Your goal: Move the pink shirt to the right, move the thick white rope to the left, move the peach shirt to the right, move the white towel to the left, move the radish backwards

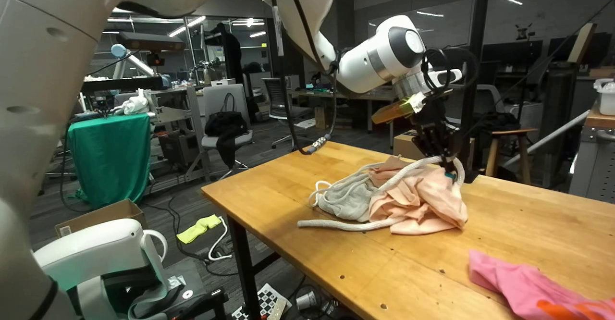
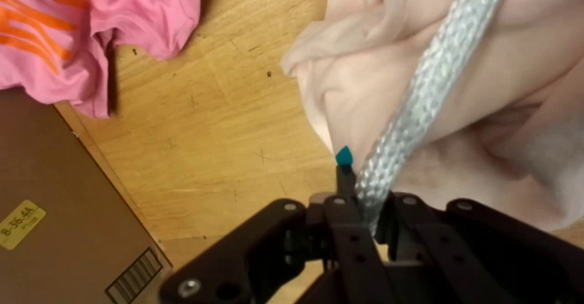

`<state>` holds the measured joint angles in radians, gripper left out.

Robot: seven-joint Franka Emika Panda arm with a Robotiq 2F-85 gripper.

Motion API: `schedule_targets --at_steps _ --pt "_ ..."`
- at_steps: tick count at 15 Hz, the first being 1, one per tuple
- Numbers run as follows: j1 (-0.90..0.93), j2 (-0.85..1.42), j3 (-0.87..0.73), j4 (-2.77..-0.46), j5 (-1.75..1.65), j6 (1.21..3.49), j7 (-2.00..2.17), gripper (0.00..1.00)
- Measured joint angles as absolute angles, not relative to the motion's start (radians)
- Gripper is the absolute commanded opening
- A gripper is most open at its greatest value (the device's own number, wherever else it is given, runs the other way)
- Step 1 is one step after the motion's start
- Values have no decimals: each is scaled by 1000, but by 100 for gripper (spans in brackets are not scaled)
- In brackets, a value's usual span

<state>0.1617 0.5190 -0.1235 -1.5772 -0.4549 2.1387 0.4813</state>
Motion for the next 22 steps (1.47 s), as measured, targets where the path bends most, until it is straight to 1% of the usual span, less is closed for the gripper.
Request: schedule_targets --at_steps 8,13,22 --pt "204 371 -126 -1576 -559 2139 516 5" --pt "218 287 -100 -1570 -602 2139 554 5" --pt "221 220 -38 -1506 -625 2139 671 5"
